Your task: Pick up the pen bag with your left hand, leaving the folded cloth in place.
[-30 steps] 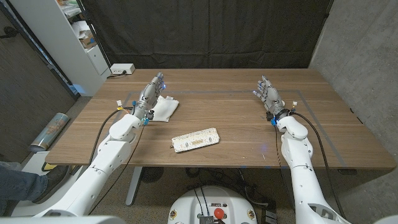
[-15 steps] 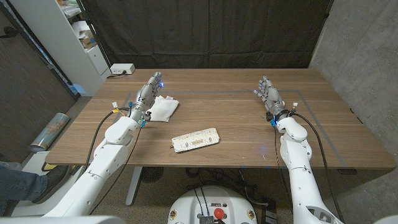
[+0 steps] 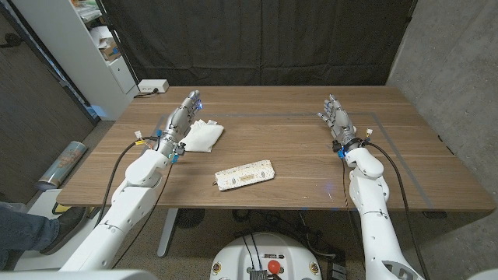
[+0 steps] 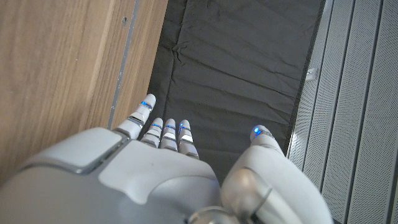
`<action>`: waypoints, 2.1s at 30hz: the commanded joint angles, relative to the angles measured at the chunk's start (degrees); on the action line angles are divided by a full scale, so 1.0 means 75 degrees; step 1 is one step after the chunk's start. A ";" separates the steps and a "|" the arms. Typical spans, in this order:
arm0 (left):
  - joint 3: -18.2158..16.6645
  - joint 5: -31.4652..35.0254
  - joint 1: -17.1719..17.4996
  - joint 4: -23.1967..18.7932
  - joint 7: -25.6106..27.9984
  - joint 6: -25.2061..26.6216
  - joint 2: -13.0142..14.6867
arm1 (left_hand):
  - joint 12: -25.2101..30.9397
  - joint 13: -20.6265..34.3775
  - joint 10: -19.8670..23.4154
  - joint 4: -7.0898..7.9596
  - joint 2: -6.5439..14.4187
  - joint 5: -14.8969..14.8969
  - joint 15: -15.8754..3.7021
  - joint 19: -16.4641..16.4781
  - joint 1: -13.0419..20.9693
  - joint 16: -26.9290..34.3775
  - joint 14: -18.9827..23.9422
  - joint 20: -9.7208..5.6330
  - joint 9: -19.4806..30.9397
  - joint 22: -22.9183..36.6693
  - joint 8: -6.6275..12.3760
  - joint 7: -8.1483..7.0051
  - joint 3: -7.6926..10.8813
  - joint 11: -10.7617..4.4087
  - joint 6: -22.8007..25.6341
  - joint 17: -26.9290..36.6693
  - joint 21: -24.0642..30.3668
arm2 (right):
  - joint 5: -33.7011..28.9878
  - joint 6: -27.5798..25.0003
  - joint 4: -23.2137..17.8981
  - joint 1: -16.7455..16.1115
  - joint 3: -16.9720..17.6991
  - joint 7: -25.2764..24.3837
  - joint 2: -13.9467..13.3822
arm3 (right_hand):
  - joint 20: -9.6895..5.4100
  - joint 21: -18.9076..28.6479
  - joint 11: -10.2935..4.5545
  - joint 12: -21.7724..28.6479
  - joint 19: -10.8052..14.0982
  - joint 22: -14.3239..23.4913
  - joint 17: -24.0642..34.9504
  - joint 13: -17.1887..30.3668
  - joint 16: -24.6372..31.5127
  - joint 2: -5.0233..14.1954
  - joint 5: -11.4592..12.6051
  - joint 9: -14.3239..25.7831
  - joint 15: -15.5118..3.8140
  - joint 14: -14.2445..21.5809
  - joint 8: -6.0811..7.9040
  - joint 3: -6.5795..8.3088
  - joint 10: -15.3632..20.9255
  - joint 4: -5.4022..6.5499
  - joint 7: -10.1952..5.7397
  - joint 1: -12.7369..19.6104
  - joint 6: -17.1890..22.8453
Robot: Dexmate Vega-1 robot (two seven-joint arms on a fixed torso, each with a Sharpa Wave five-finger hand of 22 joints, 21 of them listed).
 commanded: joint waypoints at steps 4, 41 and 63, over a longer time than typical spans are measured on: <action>-0.0150 0.0265 0.0532 -0.0433 -0.0090 -0.0497 0.0033 | 0.0028 -0.0002 0.0046 -0.0049 0.0000 -0.0011 0.0014 -0.0791 0.0079 0.0059 -0.0039 0.0102 0.0032 0.0023 0.0075 -0.0031 0.0039 -0.0030 0.0053 0.0017 -0.0033 | 0.0085 -0.0033 -0.0214 -0.0202 0.0004 -0.0004 -0.0035 | 0.0019 -0.0040 0.0015 -0.0030 0.0065 0.0009 -0.0017 0.0031 0.0062 0.0064 0.0043 0.0034 -0.0024 0.0029 -0.0018 -0.0027 0.0080 -0.0004 -0.0010 0.0005 0.0082; -0.0151 0.0947 0.0801 -0.0438 -0.0101 -0.1493 -0.0135 | 0.0008 -0.0006 0.0071 -0.0126 0.0024 -0.0047 0.0020 -0.0784 0.0143 0.0039 -0.0010 0.0202 0.0029 0.0029 0.0061 -0.0058 0.0038 -0.0024 0.0096 0.0017 -0.0156 | 0.0317 0.0266 -0.0042 -0.0125 0.0123 -0.0108 0.0057 | 0.0030 -0.0172 0.0023 -0.0112 0.0129 0.0011 -0.0064 0.0036 0.0065 0.0083 0.0093 0.0036 -0.0020 0.0065 -0.0027 -0.0069 0.0140 -0.0013 -0.0020 -0.0005 0.0110; -0.0080 0.1701 0.1242 -0.0789 0.0091 -0.2028 -0.0093 | 0.0011 -0.0007 0.0122 -0.0175 0.0040 -0.0068 0.0009 -0.0775 0.0185 0.0035 0.0018 0.0239 0.0028 0.0033 0.0056 -0.0074 0.0039 -0.0013 0.0125 0.0016 -0.0225 | 0.0446 0.0324 -0.0139 -0.0234 0.0132 -0.0128 0.0067 | 0.0032 -0.0256 0.0009 -0.0157 0.0168 0.0013 -0.0088 0.0039 0.0060 0.0092 0.0123 0.0036 -0.0020 0.0072 -0.0037 -0.0097 0.0175 -0.0020 -0.0029 -0.0010 0.0115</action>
